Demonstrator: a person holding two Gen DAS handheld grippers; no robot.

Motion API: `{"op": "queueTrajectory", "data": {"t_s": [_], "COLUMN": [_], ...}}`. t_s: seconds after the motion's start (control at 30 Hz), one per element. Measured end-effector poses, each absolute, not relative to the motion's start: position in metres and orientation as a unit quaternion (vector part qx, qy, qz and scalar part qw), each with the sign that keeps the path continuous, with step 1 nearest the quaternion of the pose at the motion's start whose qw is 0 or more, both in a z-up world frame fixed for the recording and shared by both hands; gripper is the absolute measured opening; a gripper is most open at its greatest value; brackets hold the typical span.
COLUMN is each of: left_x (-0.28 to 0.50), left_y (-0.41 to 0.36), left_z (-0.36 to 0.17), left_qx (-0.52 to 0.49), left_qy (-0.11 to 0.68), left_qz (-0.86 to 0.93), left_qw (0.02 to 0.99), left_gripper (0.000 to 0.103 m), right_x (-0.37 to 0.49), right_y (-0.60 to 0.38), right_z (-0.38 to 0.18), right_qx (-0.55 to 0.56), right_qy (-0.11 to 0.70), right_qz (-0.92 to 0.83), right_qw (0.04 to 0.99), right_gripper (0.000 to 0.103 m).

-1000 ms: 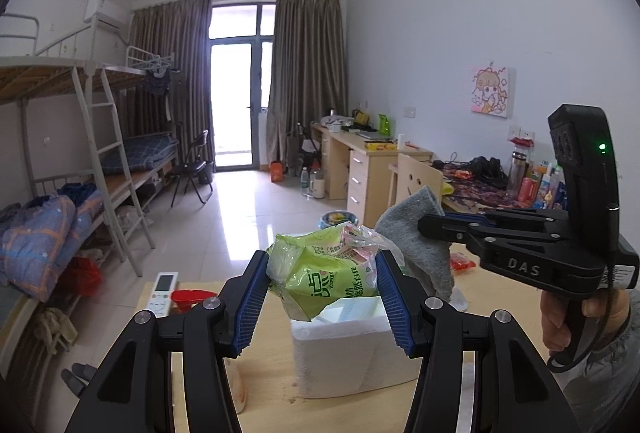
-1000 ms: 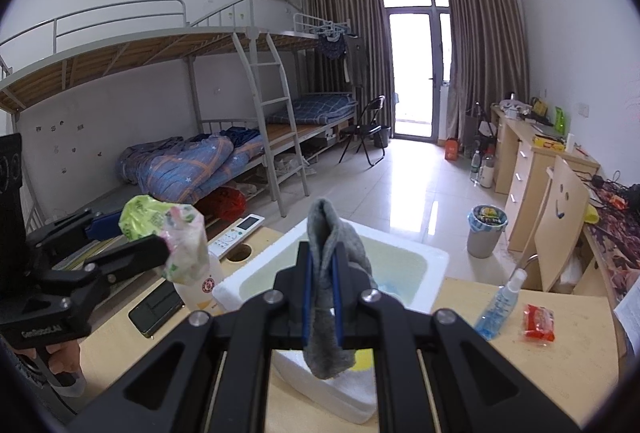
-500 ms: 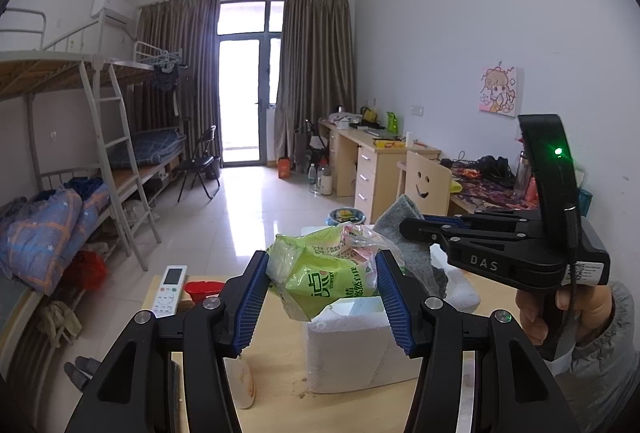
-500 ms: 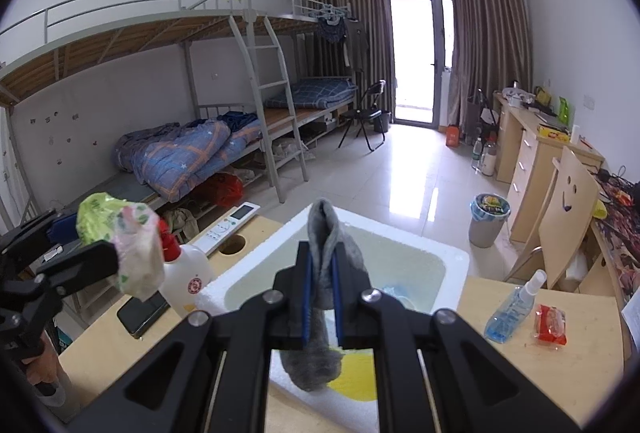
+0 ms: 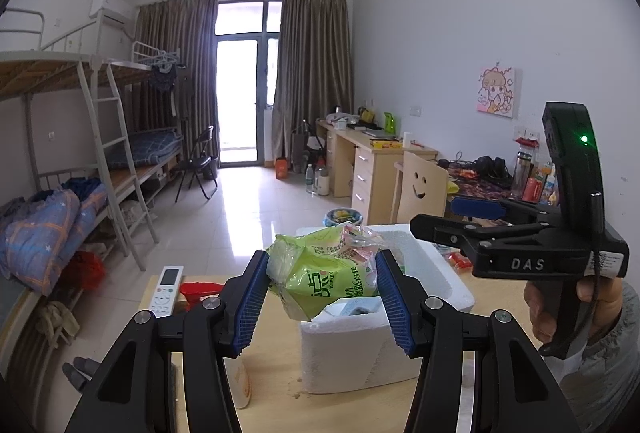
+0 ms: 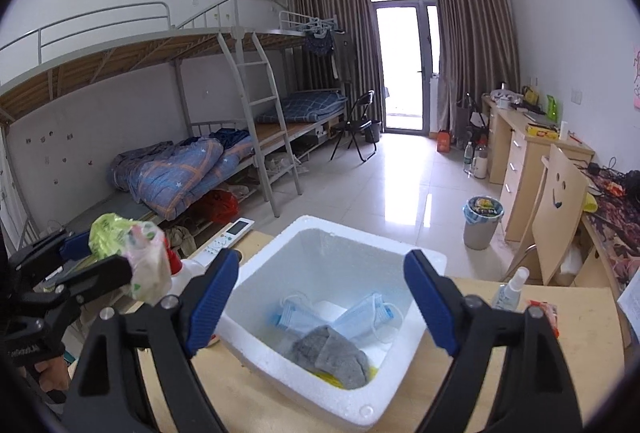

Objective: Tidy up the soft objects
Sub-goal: 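Open the right tool to drop the grey sock into the foam box, then open the left tool to drop the green snack bag into the box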

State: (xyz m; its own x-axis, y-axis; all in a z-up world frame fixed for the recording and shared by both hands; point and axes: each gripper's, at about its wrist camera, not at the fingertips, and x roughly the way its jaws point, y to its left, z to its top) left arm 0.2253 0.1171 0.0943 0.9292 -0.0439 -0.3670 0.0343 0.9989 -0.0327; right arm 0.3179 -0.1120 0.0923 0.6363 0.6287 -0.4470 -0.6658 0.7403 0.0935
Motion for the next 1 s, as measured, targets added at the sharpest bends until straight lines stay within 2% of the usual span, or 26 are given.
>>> {"op": "queueTrajectory", "data": {"t_s": [0.43,0.47,0.53,1.0], "left_x": [0.240,0.241,0.244,0.263], "left_y": [0.121,0.121,0.118,0.109], "left_z": [0.090,0.090,0.090,0.084], "left_qx": [-0.014,-0.014,-0.013,-0.004], "left_qy": [0.200,0.201,0.202,0.218], "left_qz": [-0.034,-0.035,-0.039,-0.057], "left_qw": [0.979,0.979,0.978,0.974], "left_gripper": [0.056,0.056,0.056,0.056], "right_x": [0.308,0.306,0.302,0.283], "right_y": [-0.127,-0.129,-0.132,-0.154], "right_z": [0.095,0.095,0.094,0.095], "right_qx": [-0.046,-0.049,-0.052,-0.061], "right_qy": [0.223,0.221,0.217,0.195], "right_qz": [0.344,0.342,0.343,0.316], "right_qw": [0.911,0.912,0.913,0.926], "right_gripper": [0.089,0.091,0.103,0.103]}}
